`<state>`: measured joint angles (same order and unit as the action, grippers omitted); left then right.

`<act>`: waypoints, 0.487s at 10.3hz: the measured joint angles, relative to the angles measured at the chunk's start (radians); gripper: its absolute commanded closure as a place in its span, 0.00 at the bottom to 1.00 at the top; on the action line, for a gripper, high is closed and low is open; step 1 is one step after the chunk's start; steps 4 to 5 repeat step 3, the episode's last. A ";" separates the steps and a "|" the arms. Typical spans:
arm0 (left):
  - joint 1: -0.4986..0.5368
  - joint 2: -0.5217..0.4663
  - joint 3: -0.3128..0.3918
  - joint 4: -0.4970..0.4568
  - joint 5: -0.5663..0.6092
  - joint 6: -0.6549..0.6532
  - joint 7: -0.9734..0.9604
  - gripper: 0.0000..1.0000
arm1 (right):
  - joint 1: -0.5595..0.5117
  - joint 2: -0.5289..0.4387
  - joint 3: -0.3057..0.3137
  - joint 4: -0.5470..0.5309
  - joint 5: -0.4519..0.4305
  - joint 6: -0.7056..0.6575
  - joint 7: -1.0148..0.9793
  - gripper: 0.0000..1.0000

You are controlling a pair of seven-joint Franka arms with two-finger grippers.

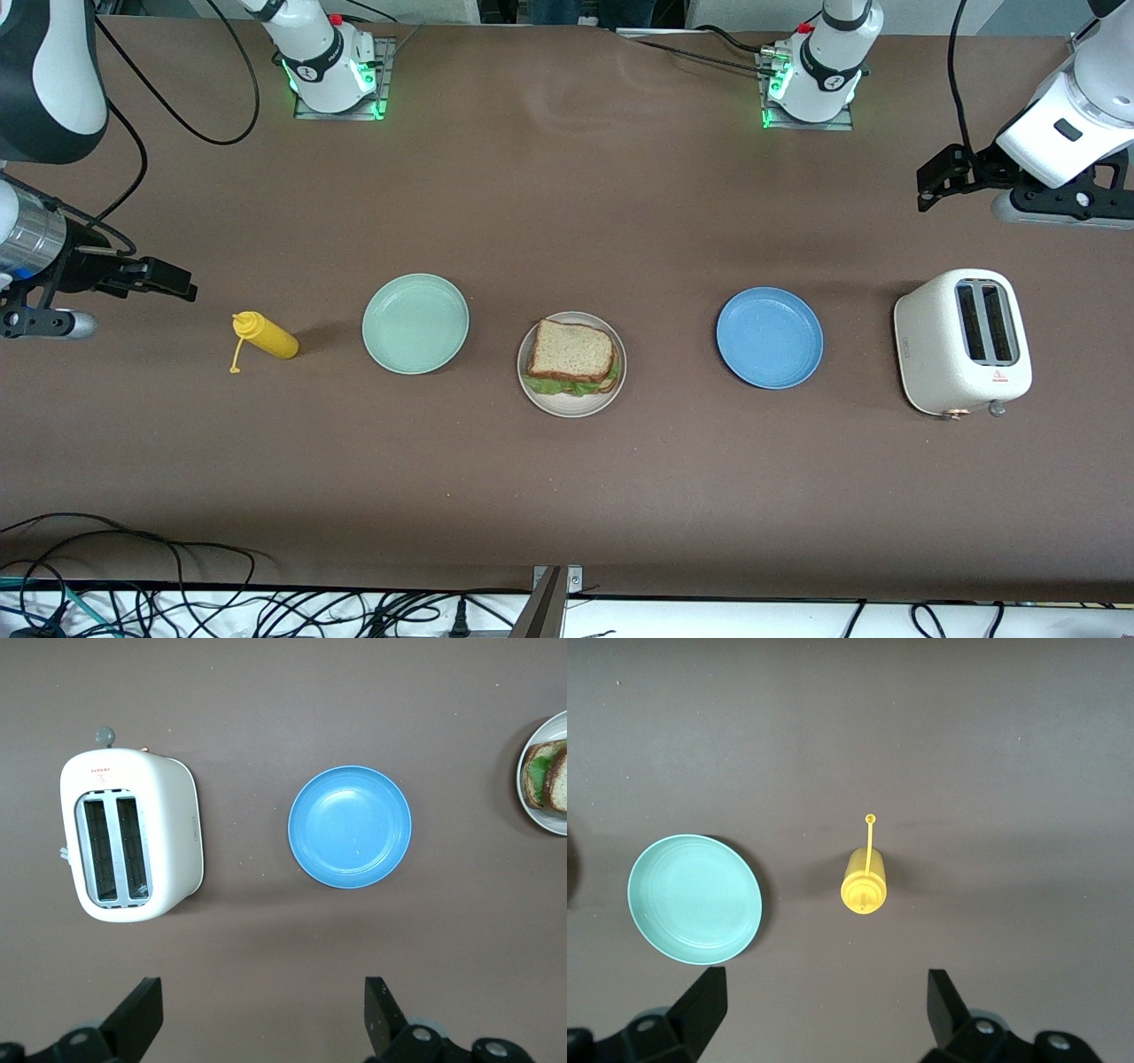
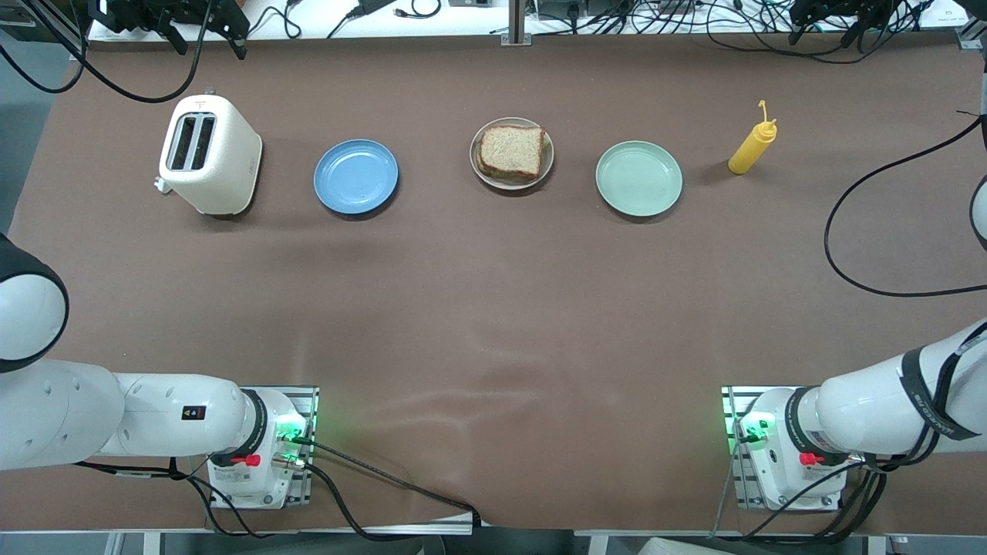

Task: Make sandwich on beige plate with both arms

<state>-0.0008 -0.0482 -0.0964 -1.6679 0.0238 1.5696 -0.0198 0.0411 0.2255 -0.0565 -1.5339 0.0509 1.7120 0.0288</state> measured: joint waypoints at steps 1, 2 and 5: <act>0.001 0.002 0.001 0.000 0.000 0.001 0.000 0.00 | 0.000 0.000 0.000 0.000 0.000 0.000 0.000 0.00; 0.006 0.004 0.003 0.001 0.000 0.001 -0.001 0.00 | 0.000 0.000 0.000 0.000 0.000 0.000 0.000 0.00; 0.014 0.004 0.003 0.002 0.000 0.001 -0.001 0.00 | 0.000 0.000 0.000 0.000 0.001 0.000 0.000 0.00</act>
